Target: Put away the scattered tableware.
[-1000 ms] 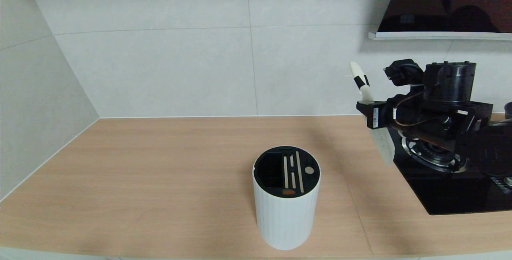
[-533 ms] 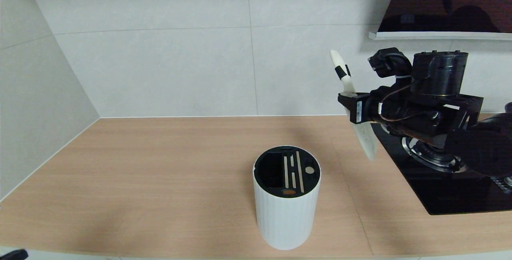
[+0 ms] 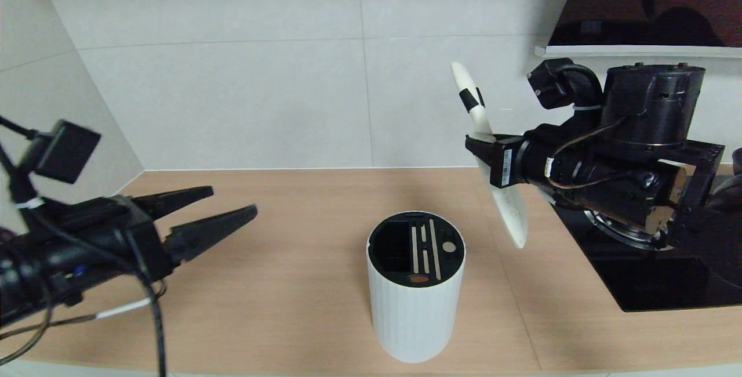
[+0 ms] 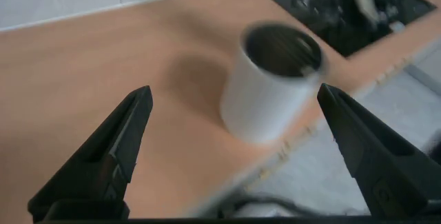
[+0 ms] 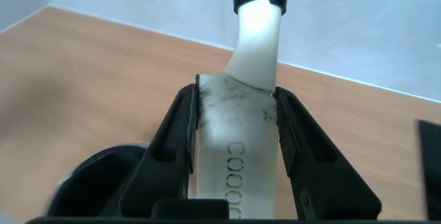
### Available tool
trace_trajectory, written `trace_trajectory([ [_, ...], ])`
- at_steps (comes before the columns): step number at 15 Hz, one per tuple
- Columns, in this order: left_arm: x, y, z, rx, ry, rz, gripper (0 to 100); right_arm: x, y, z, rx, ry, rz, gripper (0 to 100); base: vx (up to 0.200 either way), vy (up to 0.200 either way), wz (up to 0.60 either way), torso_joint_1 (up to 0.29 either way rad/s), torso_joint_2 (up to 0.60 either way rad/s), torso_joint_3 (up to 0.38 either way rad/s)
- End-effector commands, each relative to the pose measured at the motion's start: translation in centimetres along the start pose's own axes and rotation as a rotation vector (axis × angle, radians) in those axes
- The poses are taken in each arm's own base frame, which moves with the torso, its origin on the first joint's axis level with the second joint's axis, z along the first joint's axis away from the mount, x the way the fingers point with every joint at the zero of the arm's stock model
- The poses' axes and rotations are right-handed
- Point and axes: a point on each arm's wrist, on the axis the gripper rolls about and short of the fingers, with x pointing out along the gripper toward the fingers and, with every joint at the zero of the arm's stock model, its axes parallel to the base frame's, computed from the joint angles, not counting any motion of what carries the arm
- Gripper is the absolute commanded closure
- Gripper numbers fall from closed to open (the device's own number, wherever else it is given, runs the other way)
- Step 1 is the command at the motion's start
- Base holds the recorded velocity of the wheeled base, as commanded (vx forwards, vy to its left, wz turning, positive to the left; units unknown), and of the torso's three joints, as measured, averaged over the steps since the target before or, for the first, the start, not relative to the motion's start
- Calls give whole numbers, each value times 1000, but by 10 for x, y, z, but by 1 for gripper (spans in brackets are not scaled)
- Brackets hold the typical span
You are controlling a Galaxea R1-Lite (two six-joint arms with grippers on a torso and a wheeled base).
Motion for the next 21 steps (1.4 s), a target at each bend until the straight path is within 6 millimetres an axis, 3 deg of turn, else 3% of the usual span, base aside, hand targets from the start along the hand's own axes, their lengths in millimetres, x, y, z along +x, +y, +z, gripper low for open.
trace_trajectory([
  [1, 81, 11, -49, -192, 34, 20, 0, -6, 13, -2, -4, 6, 39, 100, 0, 0, 0, 0, 0, 0],
  [3, 98, -7, -51, -242, -34, -10, 0, -8, 20, -6, -10, 18, 60, 100, 0, 0, 0, 0, 0, 0],
  [6, 98, -16, -47, -265, -47, -51, 0, -10, 25, -8, -13, 24, 72, 100, 0, 0, 0, 0, 0, 0],
  [12, 62, -37, -8, -606, -77, -370, 0, -14, 44, -16, -24, 50, 132, 100, 0, 0, 0, 0, 0, 0],
  [15, 72, -47, -13, -594, -137, -410, 0, -15, 63, -26, -36, 80, 181, 100, 0, 0, 0, 0, 0, 0],
  [21, 97, -62, -29, -502, -175, -307, 0, -23, 92, -38, -30, 115, 258, 100, 0, 0, 0, 0, 0, 0],
])
